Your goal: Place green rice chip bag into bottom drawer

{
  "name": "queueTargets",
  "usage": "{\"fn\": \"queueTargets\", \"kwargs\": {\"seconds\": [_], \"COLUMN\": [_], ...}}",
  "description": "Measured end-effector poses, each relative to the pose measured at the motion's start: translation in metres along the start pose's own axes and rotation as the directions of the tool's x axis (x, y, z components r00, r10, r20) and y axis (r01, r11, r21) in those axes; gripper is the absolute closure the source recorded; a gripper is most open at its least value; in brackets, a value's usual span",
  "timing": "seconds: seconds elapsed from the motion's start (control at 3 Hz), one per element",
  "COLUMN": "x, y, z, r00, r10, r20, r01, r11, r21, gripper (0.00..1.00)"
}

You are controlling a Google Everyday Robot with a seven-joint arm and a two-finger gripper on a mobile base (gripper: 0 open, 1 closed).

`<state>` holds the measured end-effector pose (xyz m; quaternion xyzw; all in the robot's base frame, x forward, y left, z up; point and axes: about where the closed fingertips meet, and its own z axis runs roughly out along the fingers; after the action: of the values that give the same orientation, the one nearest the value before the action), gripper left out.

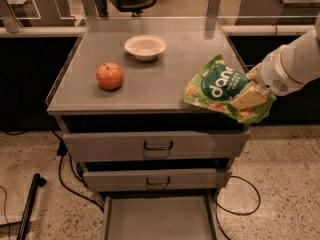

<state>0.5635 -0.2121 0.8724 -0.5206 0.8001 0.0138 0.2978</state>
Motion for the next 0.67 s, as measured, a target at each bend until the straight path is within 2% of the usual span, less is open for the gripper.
{"fn": "queueTargets", "kwargs": {"seconds": [0.33, 0.67], "x": [0.017, 0.028], "y": [0.039, 0.083], "z": [-0.016, -0.014], "r00": [1.0, 0.999], "r10": [0.006, 0.023], "r20": [0.023, 0.031], "r01": [-0.006, -0.023], "r11": [0.9999, 0.9996], "r21": [0.009, -0.014], "gripper": [1.0, 1.0]}}
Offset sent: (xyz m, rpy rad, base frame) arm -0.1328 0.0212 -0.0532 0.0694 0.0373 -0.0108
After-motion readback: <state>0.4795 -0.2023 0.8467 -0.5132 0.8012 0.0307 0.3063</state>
